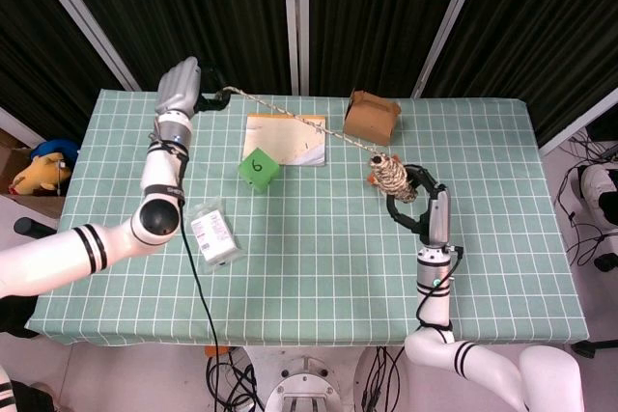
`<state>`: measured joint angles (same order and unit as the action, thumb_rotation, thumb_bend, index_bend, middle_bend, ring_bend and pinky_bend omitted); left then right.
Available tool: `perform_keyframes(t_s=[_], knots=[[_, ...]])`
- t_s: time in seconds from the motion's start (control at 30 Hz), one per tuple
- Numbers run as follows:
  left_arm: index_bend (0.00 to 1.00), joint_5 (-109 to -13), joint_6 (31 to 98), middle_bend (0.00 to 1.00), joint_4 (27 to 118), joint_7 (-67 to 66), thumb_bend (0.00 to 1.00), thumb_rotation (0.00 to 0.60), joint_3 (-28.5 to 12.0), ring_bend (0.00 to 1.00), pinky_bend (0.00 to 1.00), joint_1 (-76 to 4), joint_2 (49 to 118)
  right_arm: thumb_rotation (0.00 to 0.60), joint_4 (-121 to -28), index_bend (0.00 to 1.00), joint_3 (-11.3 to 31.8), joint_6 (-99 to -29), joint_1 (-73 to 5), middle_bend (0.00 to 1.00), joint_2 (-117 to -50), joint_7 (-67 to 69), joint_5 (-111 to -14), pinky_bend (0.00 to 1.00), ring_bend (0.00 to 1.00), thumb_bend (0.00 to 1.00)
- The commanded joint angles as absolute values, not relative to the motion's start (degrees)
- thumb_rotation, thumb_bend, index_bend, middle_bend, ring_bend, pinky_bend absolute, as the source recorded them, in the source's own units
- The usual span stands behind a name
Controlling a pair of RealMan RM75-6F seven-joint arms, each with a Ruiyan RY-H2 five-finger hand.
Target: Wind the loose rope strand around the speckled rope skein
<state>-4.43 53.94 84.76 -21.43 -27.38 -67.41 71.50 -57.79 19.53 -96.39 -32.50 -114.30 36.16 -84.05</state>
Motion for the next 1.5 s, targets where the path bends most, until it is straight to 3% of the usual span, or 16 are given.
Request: perform_keyframes(t_s=[0.03,0.43,0.7,1.1,1.5], knots=[[0.82,-6.7,52.64,0.39,88.03,-19.66,0.56,0.6,-26.72,0.21,0.28,-64.58,69.21,0.6,-57.79,0.82,19.92,-96.51,-31.93,0.54,-113.95,36.32,-83.63,0.77,0.56,0.58],[0.82,-15.6,51.97,0.39,100.54,-13.69,0.56,0.6,-25.76,0.21,0.28,-56.89,62.25,0.6,-56.15,0.82,21.52,-93.69,-31.33,0.55,-113.67,36.74,-81.14,0.77,0.56,0.58],[0.82,-22.37,53.93,0.39,112.11,-14.0,0.56,0.6,-26.64,0.21,0.28,-56.81,58.51,0.6,-53.88,0.82,22.48,-92.53,-32.75,0.55,-115.69,36.92,-80.68,0.77,0.56,0.59],[0.82,-23.05,54.42,0.39,123.59,-15.98,0.56,0.6,-28.57,0.21,0.28,-62.56,56.33,0.6,-50.04,0.83,25.24,-89.6,-36.65,0.55,-118.71,35.74,-79.05,0.77,0.56,0.59],[0.83,-18.4,56.39,0.39,124.51,-25.42,0.56,0.6,-28.48,0.22,0.27,-76.54,59.54,0.6,-47.06,0.84,27.98,-86.93,-43.16,0.56,-121.5,32.48,-78.43,0.77,0.56,0.59]])
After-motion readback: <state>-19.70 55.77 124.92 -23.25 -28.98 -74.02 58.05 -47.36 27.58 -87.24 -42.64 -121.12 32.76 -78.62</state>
